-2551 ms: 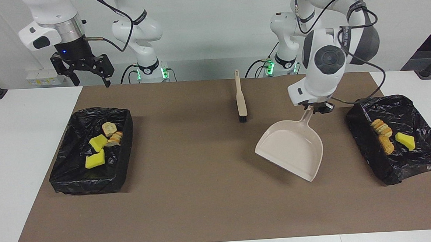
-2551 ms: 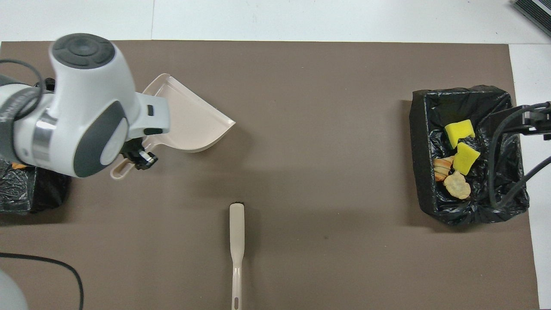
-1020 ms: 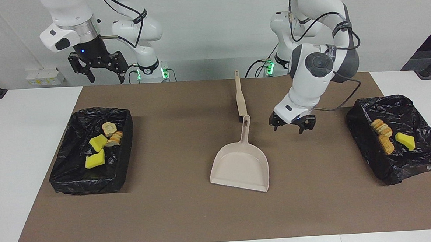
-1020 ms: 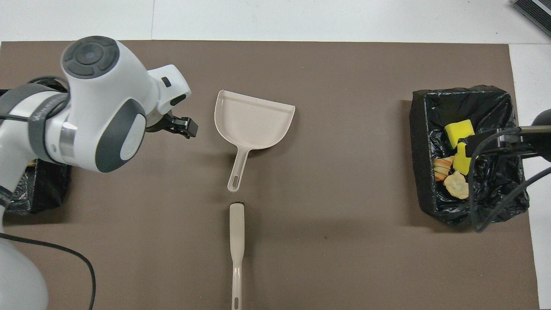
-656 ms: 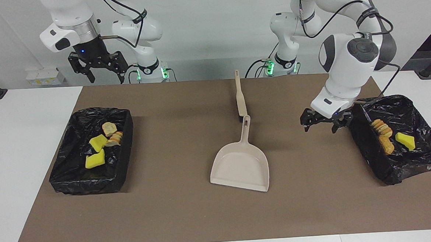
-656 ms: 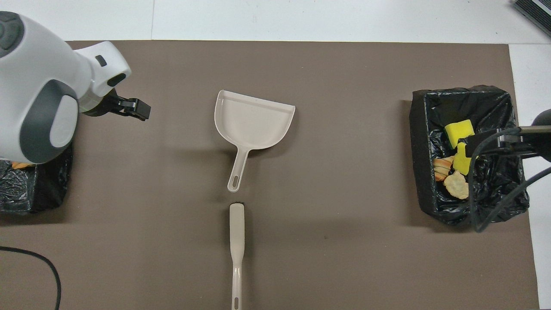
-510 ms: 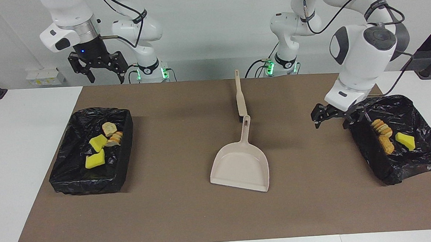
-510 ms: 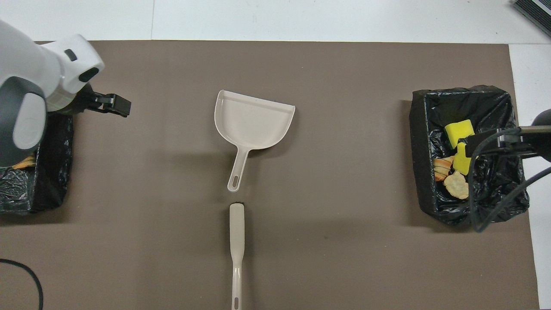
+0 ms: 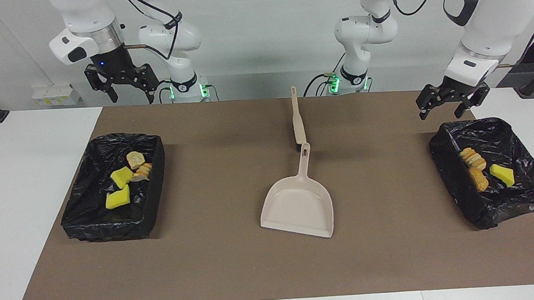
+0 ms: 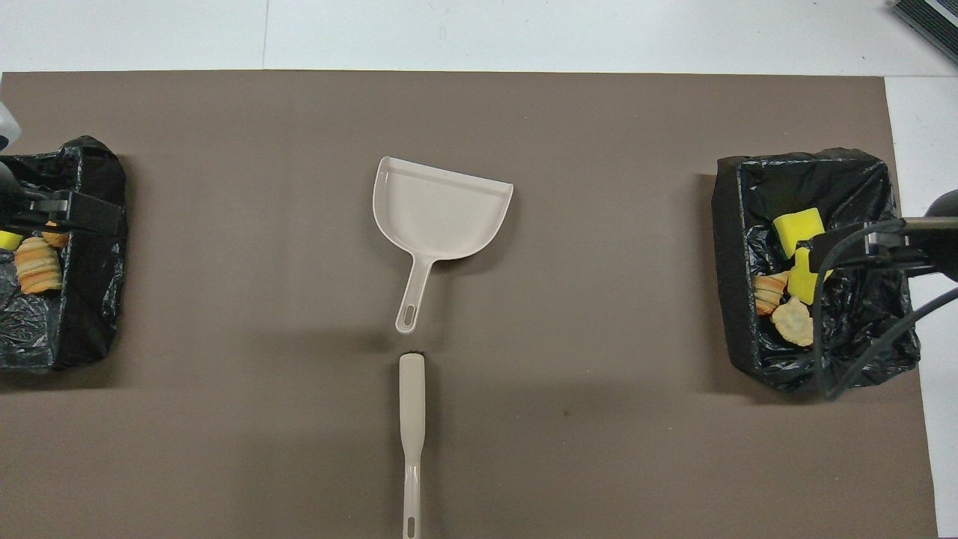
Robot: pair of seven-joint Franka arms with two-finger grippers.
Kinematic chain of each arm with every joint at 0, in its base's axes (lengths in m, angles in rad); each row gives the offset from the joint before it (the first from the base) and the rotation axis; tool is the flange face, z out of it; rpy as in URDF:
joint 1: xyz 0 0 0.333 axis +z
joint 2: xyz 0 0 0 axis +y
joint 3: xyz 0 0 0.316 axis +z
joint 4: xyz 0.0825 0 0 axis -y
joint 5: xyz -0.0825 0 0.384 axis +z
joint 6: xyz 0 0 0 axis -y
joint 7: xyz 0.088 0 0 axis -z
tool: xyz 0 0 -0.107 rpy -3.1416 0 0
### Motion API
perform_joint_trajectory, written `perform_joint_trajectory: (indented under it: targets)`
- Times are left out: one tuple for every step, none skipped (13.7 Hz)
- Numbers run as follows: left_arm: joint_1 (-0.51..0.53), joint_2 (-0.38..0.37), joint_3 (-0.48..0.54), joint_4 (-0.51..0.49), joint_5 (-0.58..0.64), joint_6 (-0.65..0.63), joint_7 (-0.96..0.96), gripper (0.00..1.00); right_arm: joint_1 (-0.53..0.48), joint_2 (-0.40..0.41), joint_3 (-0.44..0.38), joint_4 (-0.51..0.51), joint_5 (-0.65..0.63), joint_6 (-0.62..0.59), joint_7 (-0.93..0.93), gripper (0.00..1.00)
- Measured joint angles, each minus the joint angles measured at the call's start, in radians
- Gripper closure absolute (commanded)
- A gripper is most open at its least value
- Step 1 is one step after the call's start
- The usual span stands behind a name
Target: Sweep and dump trash in bin
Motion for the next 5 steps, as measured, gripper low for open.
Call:
perform_joint_trajectory:
  targets:
    - [0.0,0.001,-0.002,-0.001,0.0,-0.009,0.0,0.0,0.0,0.0,0.0,0.0,0.0,0.0,0.0,0.0]
    - [0.0,0.003,-0.003,-0.001,0.0,-0.02,0.0,0.0,0.0,0.0,0.0,0.0,0.0,0.0,0.0,0.0]
    - [0.0,0.004,-0.003,-0.002,-0.002,-0.029,0.0,0.0,0.0,0.0,0.0,0.0,0.0,0.0,0.0,0.0]
    - [0.0,0.004,-0.005,-0.002,-0.004,-0.034,0.0,0.0,0.0,0.0,0.0,0.0,0.0,0.0,0.0,0.0]
    - [0.0,0.004,-0.008,-0.002,-0.007,-0.035,0.0,0.0,0.0,0.0,0.0,0.0,0.0,0.0,0.0,0.0]
